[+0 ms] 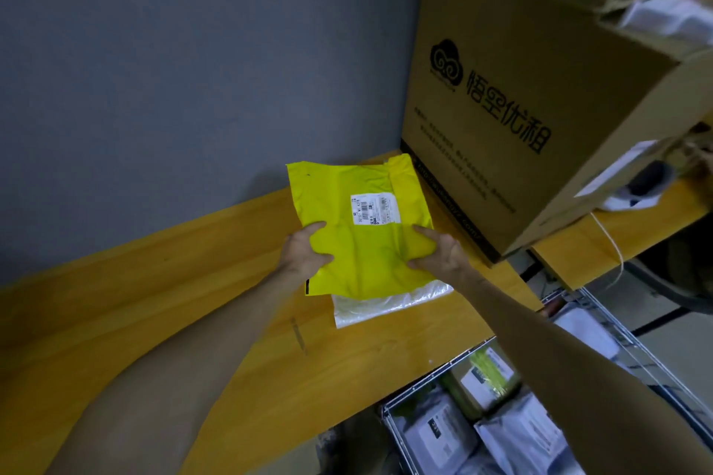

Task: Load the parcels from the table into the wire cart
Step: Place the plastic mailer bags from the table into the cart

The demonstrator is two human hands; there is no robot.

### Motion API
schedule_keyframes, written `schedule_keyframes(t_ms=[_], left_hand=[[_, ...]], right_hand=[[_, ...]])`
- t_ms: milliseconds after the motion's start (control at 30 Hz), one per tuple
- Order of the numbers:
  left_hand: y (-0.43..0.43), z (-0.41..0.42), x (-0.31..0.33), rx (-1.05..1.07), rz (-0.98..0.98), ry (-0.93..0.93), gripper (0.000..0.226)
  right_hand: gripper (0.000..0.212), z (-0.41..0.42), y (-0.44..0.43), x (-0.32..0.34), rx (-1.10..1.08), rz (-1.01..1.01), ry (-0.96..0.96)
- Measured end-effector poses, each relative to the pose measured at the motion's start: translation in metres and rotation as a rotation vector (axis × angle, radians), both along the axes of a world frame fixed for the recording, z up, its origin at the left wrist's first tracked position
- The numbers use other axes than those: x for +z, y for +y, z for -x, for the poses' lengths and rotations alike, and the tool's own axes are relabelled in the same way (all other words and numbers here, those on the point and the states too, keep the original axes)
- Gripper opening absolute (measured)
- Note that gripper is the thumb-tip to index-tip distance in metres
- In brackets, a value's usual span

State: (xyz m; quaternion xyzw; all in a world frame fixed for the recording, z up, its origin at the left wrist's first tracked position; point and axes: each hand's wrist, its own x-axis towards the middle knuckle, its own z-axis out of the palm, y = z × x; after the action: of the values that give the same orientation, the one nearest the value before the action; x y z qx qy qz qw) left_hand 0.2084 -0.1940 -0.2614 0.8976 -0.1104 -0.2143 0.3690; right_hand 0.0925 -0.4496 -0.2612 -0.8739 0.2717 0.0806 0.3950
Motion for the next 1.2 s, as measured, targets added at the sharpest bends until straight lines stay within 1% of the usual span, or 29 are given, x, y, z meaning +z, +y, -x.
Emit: schedule_keyframes(t_ms=[167,267,400,500,600,833,1033,1200], left_hand=[[0.009,0.015,0.041,0.031,0.007,-0.08,0.078],[0.018,0.019,0.068,0.052,0.013,-0.129,0.078],[0.035,0.017,0.107,0.095,0.004,-0.21,0.077],[0.046,0.012,0.133,0.123,0.025,-0.247,0.077],[0.061,0.004,0.158,0.107,0.057,-0.275,0.077],[0.104,-0.028,0.217,0.041,0.143,-0.369,0.078],[0.14,-0.048,0.245,0.061,0.223,-0.451,0.079],[0.13,-0.047,0.256,-0.004,0.256,-0.482,0.075]], right_hand=[[0.084,0.007,0.009,0.039,0.043,0.037,-0.048],[0.082,0.004,0.016,0.068,0.082,0.056,-0.098],[0.08,-0.005,0.03,0.108,0.135,0.107,-0.157],[0.08,-0.015,0.04,0.139,0.159,0.11,-0.187],[0.081,-0.025,0.052,0.169,0.173,0.132,-0.22],[0.075,-0.044,0.094,0.234,0.115,0.194,-0.354],[0.074,-0.047,0.132,0.26,0.045,0.281,-0.417],[0.071,-0.021,0.15,0.269,-0.068,0.346,-0.429]])
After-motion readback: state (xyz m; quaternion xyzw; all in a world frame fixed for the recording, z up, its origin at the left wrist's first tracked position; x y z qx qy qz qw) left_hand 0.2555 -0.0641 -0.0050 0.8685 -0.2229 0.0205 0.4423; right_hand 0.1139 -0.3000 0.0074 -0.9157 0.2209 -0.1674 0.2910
